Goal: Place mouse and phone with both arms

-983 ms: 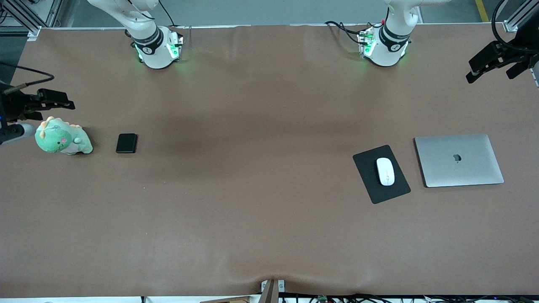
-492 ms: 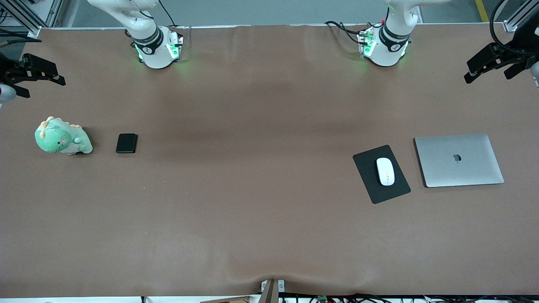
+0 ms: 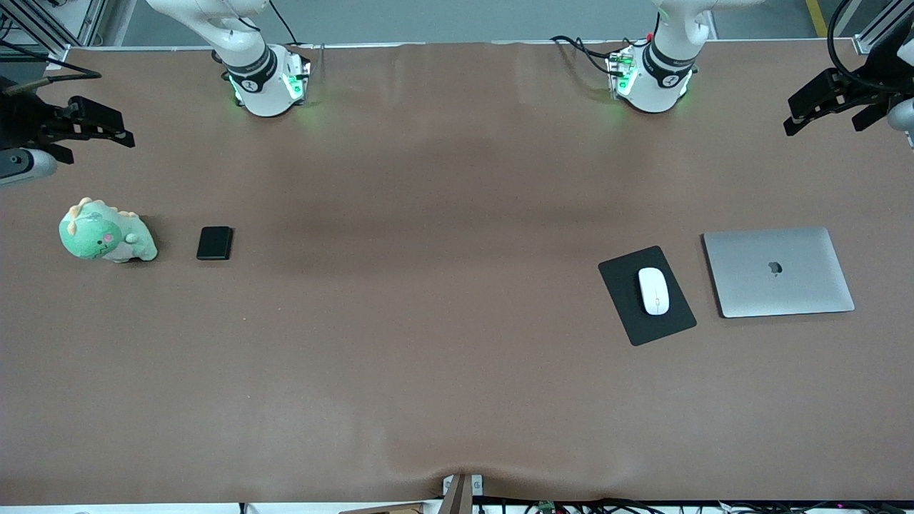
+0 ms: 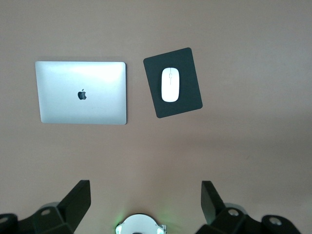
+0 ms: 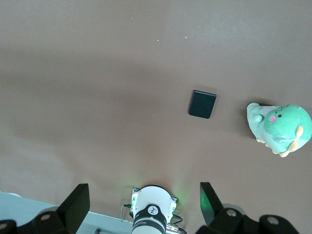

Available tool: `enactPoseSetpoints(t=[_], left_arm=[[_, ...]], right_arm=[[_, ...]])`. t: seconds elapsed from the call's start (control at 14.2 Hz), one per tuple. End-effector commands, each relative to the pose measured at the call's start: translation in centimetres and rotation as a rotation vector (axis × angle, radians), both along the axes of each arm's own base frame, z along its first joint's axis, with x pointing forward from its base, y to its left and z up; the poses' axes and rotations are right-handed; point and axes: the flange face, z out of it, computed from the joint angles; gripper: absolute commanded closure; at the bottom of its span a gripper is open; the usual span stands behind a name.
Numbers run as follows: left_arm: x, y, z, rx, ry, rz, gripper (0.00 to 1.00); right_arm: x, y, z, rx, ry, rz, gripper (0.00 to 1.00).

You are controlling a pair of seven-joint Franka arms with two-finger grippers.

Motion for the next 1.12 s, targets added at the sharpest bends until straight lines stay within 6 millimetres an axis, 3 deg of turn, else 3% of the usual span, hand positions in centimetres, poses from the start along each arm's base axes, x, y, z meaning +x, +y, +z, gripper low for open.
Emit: enactPoseSetpoints(t=[0.0, 0.77, 1.05], left_arm=[[-0.1, 0.0, 0.0, 0.039, 0.01, -0.04, 0.0], [-0.1, -0.7, -0.1, 0.065, 0.01, -0.055, 0.0], [-0.1, -0.7, 0.0, 0.065, 0.008, -0.054, 0.0]], right_arm=[[-0.5, -0.1, 0.5, -0.001, -0.016, -0.02, 0.0], [0.2, -2.7, 0.4, -0.054, -0.054, -0.053, 0.0], [-0.7, -4.0, -0.6, -0.036, -0.063, -0.014, 0.0]])
